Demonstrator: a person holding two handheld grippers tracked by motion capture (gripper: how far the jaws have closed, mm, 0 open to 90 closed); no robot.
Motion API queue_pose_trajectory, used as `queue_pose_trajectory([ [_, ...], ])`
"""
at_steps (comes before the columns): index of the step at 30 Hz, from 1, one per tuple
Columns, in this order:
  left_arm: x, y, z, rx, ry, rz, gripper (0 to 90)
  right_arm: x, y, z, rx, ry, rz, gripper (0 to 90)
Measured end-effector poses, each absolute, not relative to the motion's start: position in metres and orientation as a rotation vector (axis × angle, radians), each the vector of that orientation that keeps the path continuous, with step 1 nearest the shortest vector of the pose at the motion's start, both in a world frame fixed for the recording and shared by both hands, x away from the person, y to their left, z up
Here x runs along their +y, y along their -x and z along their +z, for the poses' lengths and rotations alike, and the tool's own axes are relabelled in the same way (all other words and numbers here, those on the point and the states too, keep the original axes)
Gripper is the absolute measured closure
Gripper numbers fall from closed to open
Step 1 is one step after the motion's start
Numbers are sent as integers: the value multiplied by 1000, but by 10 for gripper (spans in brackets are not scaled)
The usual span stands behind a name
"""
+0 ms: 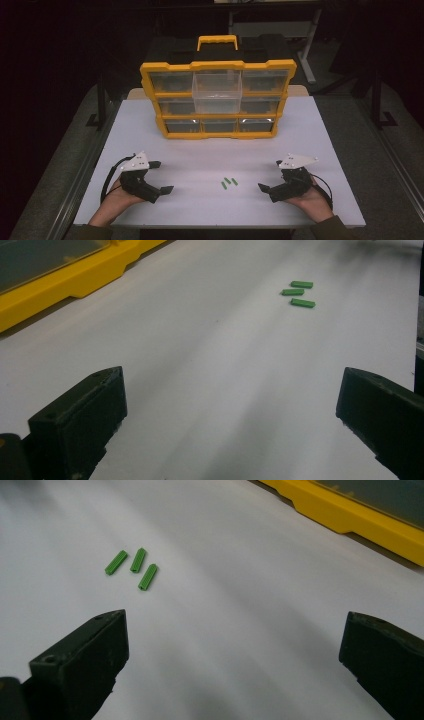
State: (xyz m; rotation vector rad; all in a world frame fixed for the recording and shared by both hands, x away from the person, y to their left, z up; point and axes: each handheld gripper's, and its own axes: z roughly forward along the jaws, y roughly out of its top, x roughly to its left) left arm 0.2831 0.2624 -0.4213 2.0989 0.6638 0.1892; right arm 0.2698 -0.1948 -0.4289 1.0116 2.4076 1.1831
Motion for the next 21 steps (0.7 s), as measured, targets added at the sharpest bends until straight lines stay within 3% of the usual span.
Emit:
queue_pose_trajectory([
  [21, 261, -282, -423, 668, -2094, 159, 1, -188, -281, -420, 2451, -1025, 1168, 0],
])
